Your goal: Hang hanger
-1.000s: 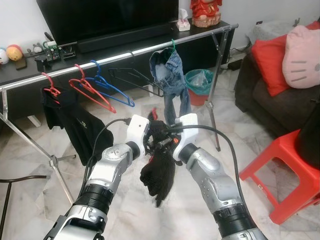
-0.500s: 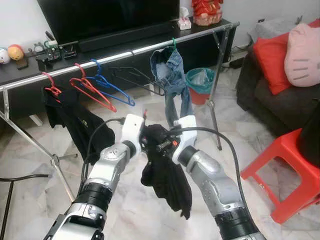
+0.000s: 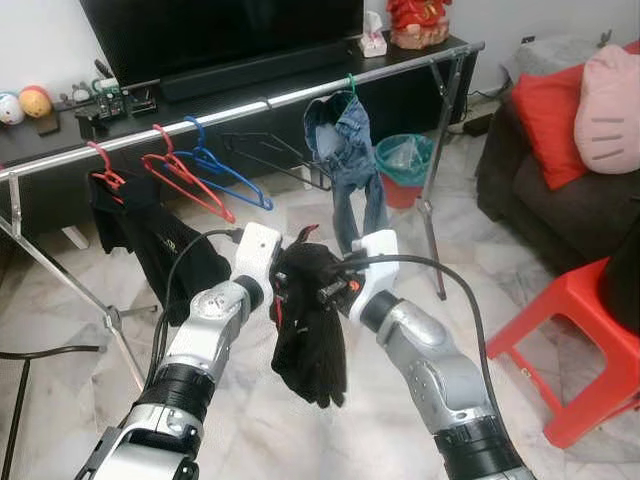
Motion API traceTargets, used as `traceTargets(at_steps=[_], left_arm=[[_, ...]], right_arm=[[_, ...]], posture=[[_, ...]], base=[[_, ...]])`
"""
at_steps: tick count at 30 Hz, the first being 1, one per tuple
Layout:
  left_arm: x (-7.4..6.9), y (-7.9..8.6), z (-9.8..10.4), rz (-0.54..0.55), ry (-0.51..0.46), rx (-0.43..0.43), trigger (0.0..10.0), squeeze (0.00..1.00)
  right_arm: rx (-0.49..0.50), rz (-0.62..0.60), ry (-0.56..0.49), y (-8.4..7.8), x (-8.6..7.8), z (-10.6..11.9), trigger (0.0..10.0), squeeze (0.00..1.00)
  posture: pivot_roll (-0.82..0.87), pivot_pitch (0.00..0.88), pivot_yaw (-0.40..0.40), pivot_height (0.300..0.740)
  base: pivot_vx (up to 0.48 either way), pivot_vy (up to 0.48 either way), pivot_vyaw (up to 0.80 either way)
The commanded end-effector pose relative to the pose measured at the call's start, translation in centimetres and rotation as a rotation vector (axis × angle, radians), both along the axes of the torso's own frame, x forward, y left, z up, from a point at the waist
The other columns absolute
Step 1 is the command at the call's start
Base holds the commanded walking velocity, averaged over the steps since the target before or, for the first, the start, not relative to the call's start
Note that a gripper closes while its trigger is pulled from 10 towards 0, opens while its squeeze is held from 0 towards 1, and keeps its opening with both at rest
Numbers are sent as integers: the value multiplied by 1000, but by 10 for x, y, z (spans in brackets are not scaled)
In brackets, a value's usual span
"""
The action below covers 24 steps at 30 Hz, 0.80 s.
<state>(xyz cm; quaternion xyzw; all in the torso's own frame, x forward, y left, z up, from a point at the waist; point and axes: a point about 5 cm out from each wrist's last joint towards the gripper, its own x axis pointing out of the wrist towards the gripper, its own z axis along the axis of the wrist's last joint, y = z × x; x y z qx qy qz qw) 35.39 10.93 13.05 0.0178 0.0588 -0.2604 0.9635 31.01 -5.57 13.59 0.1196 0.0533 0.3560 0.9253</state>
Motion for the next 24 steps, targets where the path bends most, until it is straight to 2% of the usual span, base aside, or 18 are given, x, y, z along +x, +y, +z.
traceTargets(at_steps=[1,8,24], left_arm=[[0,0,8,-14,-45,-16,0,0],[-5,-6,8,-92,-42,-61,0,0],[-8,-8,14,-140,-59,-122,0,0]], right_arm=[[11,14,-16,3,-2,5,10000,0],[14,22,-16,4,-2,6,10000,0],[11,26,-19,5,-2,6,10000,0]], posture=[[96,47,109,740],[97,43,111,740],[99,32,113,740]], base=[[0,0,0],[0,0,0],[0,0,0]])
